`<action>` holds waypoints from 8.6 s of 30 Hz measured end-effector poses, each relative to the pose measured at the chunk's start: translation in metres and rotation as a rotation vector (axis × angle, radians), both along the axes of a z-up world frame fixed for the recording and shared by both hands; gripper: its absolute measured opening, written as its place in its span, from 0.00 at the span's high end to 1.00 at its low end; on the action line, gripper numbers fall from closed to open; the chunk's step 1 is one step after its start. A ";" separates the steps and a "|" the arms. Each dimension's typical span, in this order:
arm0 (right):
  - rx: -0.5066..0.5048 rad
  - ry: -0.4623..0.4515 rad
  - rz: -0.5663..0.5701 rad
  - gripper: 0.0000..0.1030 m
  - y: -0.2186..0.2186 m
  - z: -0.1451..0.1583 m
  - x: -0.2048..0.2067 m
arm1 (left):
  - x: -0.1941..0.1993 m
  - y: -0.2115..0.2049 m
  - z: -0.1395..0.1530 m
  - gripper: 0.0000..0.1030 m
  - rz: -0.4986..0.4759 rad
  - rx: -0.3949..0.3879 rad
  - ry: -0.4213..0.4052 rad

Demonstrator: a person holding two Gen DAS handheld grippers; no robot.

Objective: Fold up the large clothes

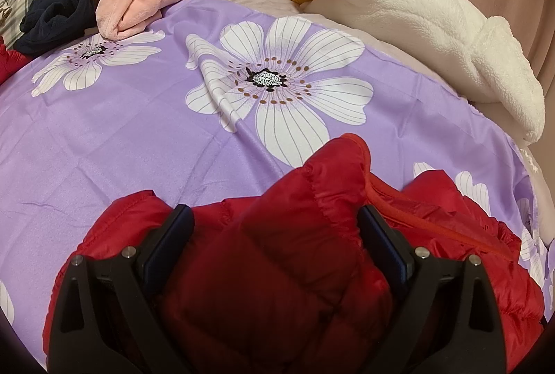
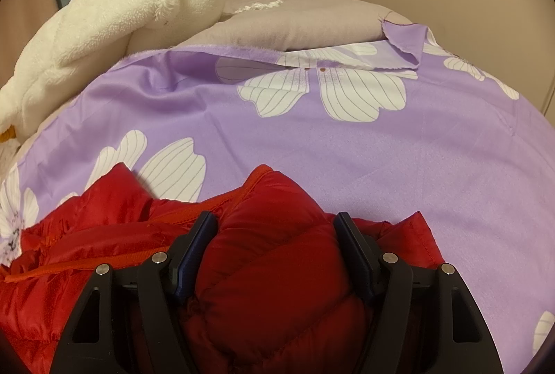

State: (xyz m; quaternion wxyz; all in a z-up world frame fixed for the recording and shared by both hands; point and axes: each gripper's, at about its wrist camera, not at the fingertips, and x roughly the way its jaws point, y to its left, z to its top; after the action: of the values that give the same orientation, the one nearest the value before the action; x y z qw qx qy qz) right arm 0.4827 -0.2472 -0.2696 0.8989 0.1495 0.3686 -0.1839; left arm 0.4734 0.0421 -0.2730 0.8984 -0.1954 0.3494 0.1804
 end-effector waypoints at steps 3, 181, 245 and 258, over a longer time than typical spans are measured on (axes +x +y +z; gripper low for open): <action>0.000 0.001 -0.001 0.32 0.000 0.000 0.000 | 0.000 0.000 0.000 0.07 0.000 0.003 0.004; 0.321 -0.074 -0.148 0.37 -0.148 0.026 -0.414 | -0.344 -0.327 0.041 0.37 -0.789 0.457 -0.071; 0.222 -0.074 -0.190 0.81 -0.139 0.054 -0.407 | -0.381 -0.266 0.156 0.25 -0.980 0.121 -0.190; 0.160 -0.209 -0.068 0.82 -0.080 0.125 -0.378 | -0.356 -0.105 0.211 0.60 -0.404 0.060 -0.239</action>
State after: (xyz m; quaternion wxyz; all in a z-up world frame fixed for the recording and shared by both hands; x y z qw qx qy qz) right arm 0.1044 -0.3270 -0.1443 0.9108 0.2515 0.2812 -0.1676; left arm 0.1170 -0.0628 -0.0623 0.9567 -0.1147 0.2668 -0.0173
